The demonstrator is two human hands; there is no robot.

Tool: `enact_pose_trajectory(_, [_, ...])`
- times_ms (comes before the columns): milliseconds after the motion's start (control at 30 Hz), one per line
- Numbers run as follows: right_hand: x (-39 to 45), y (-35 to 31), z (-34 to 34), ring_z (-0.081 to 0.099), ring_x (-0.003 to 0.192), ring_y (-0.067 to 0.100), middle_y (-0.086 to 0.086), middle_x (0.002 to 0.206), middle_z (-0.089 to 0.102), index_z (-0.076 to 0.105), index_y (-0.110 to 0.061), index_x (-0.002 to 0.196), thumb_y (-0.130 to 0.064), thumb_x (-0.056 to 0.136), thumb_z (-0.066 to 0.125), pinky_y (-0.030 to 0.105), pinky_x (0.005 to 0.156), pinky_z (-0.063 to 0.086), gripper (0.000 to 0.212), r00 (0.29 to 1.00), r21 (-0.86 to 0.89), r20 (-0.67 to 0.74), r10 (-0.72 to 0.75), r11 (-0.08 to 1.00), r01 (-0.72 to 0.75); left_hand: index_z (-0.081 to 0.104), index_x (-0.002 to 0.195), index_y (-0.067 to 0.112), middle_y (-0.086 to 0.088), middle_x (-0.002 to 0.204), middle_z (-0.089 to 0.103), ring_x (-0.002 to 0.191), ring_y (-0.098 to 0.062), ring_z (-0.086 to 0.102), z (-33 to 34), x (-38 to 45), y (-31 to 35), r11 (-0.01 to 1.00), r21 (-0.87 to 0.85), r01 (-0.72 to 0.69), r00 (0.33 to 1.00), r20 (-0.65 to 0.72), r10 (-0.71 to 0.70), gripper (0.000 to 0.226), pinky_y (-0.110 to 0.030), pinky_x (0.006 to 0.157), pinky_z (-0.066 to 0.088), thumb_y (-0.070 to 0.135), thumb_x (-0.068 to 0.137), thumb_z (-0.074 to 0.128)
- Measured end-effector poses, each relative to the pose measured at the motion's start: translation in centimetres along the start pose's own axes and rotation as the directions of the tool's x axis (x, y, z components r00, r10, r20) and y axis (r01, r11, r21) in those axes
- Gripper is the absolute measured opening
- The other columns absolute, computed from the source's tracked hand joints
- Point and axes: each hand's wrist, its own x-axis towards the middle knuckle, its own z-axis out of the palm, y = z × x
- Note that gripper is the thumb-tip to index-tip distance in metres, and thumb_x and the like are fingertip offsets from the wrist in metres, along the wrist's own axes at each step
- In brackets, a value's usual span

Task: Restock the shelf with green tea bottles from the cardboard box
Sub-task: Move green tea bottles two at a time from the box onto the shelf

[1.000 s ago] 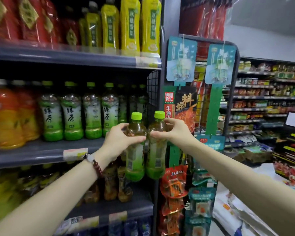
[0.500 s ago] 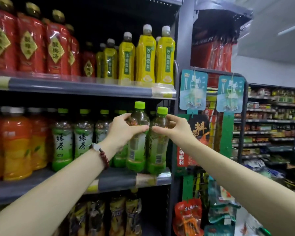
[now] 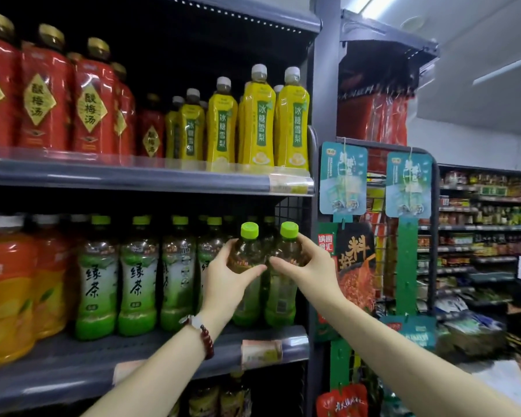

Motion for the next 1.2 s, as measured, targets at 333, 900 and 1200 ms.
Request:
enact_pose_trajectory(333, [1.4,1.9,3.4,0.044,0.133,0.021,0.005,0.146,0.045,0.021,-0.018,0.149,-0.049,0.083,0.064,0.043,0.111,0.037,0.085,0.971,0.079,-0.018,0.24,0.968,-0.238,0.025,0.145,0.021,0.0,0.143,0.044,0.129,-0.018,0.043,1.4,1.3,-2.1,0.992,0.037,0.121,0.992,0.026,-0.122,0.081,-0.03,0.103,0.035,0.038,0.08,0.07])
enact_pose_trajectory(900, [0.7,2.9,3.7,0.054,0.099,0.01,0.002,0.117,0.06,0.025,-0.006,0.144,-0.02,0.086,0.068,0.022,0.086,0.043,0.074,0.947,-0.052,0.027,0.321,0.946,-0.319,0.035,0.142,0.017,-0.002,0.139,0.049,0.13,-0.018,0.044,1.7,0.5,-3.4,0.995,0.056,0.088,0.996,0.0,-0.088,0.063,-0.026,0.097,0.035,0.032,0.087,0.062])
enact_pose_trajectory(1200, [-1.4,4.3,4.6,0.062,0.108,0.022,0.01,0.124,0.061,0.028,-0.005,0.142,-0.017,0.087,0.067,0.025,0.085,0.049,0.068,0.91,-0.165,0.008,0.414,0.898,-0.407,0.04,0.138,0.01,0.001,0.135,0.052,0.13,-0.019,0.045,1.8,0.0,-4.9,0.974,0.17,0.151,0.988,0.02,-0.156,0.057,-0.029,0.102,0.038,0.026,0.088,0.062])
